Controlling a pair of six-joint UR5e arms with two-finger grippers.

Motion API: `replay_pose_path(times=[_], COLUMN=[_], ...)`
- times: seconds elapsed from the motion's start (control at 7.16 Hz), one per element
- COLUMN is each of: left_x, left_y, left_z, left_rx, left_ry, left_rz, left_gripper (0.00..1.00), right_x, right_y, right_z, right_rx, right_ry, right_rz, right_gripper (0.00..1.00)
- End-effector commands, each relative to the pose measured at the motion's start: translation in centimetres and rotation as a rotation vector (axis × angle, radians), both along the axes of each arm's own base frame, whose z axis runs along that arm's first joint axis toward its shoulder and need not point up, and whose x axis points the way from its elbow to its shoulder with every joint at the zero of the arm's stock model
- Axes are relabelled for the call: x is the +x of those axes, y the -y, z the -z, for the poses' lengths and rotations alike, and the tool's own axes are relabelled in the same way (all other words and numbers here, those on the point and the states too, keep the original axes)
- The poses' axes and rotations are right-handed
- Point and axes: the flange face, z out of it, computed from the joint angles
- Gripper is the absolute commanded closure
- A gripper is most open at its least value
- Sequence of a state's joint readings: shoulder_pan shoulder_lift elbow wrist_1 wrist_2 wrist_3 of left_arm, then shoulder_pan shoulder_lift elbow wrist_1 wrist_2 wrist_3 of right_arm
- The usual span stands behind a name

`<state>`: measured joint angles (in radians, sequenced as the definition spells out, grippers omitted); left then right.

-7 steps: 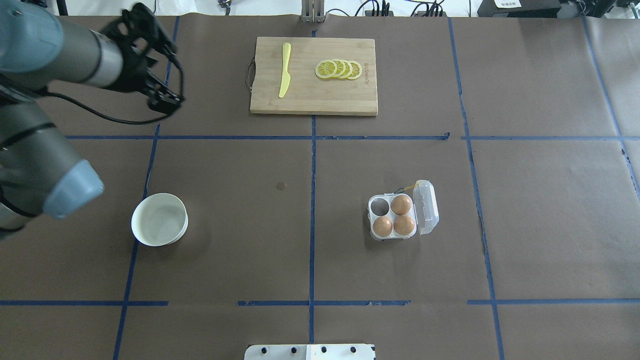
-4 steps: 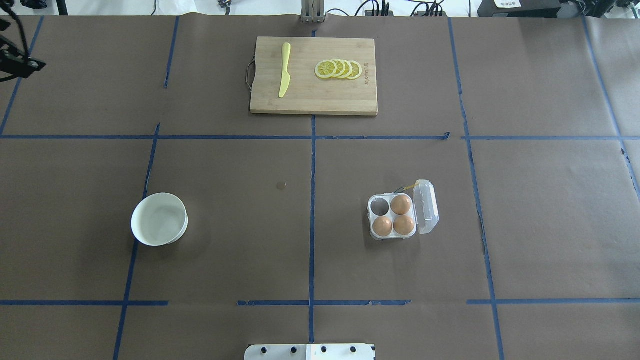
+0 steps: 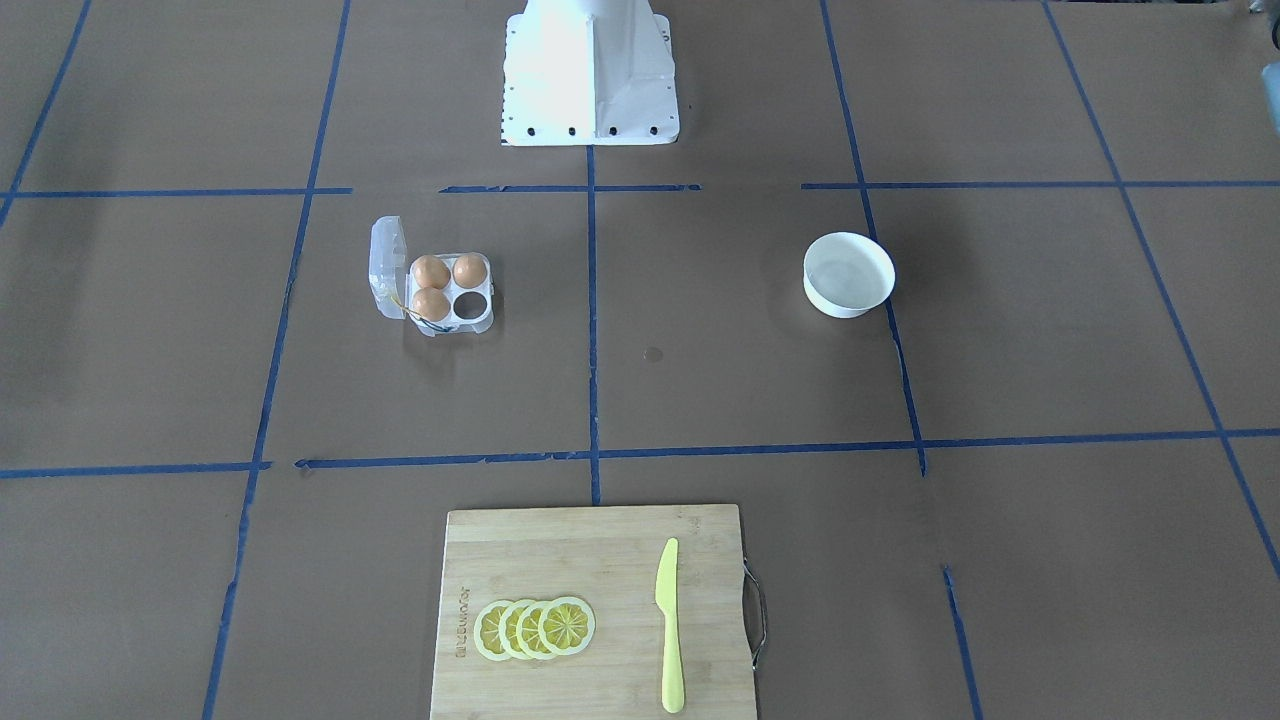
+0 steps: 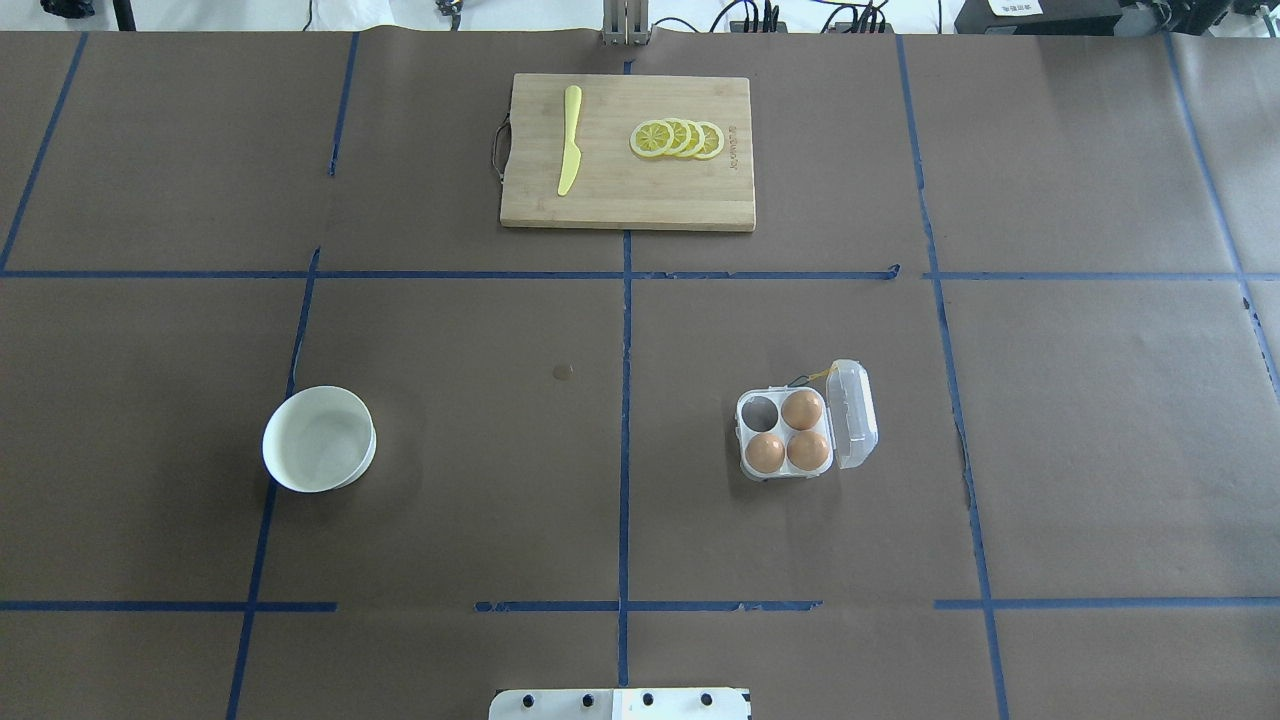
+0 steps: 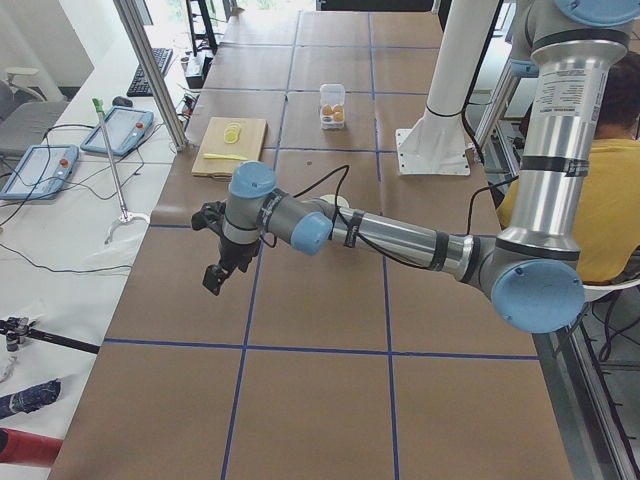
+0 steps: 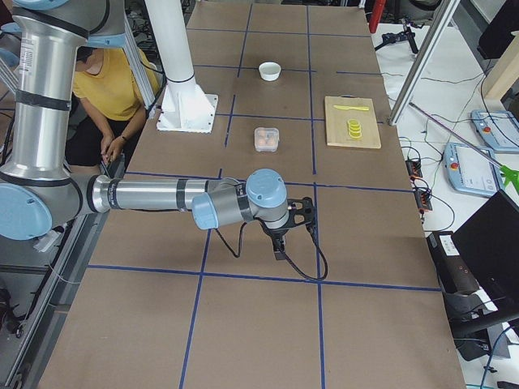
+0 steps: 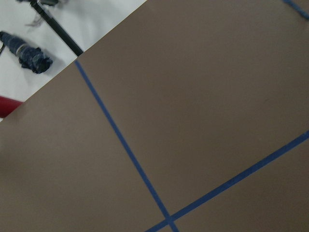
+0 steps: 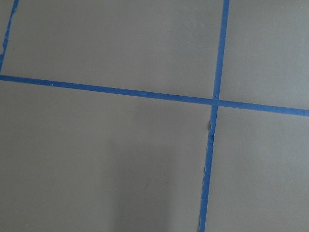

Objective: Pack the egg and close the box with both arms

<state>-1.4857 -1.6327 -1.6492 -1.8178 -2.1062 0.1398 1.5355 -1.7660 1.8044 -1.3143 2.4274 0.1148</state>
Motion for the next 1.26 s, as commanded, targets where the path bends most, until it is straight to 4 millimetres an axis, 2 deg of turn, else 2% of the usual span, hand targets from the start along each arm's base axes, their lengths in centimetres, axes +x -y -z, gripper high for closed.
replay_pose_path(times=[0.0, 0.14, 0.28, 0.42, 0.56, 0.7, 0.84, 0.98, 1.12], left_x=[-7.2, -6.9, -6.7, -6.5, -6.5, -6.5, -6.5, -6.4, -6.4], left_y=[-3.0, -5.2, -6.1, -8.1, -8.1, -8.0, -7.7, -7.6, -7.4], left_z=[-6.6, -8.0, -7.0, -6.1, -5.0, -4.5, -4.0, -3.9, -3.6], left_rx=[-0.204, -0.329, -0.353, -0.333, -0.307, -0.295, -0.286, -0.277, -0.257], left_ry=[-0.015, -0.108, -0.196, -0.206, -0.204, -0.203, -0.203, -0.204, -0.203], left_rz=[0.128, 0.121, 0.115, 0.112, 0.109, 0.106, 0.106, 0.103, 0.101], left_gripper=[0.0, 0.0, 0.0, 0.0, 0.0, 0.0, 0.0, 0.0, 0.0], right_x=[0.0, -0.1, -0.7, -2.6, -6.0, -9.3, -13.2, -16.8, -20.1], right_y=[0.0, 0.1, 0.1, 0.2, 0.2, -0.2, -1.0, -1.1, -2.1], right_z=[1.4, 1.6, 2.6, 4.4, 6.9, 9.1, 10.7, 12.9, 14.0], right_rx=[0.026, 0.03, 0.042, 0.03, -0.005, -0.035, -0.128, -0.107, -0.165], right_ry=[0.0, 0.0, 0.001, 0.003, -0.013, -0.011, 0.012, 0.066, 0.123], right_rz=[-0.003, -0.002, 0.008, 0.008, -0.004, -0.003, -0.029, -0.042, -0.073], right_gripper=[0.0, 0.0, 0.0, 0.0, 0.0, 0.05, 0.34, 0.59, 0.65])
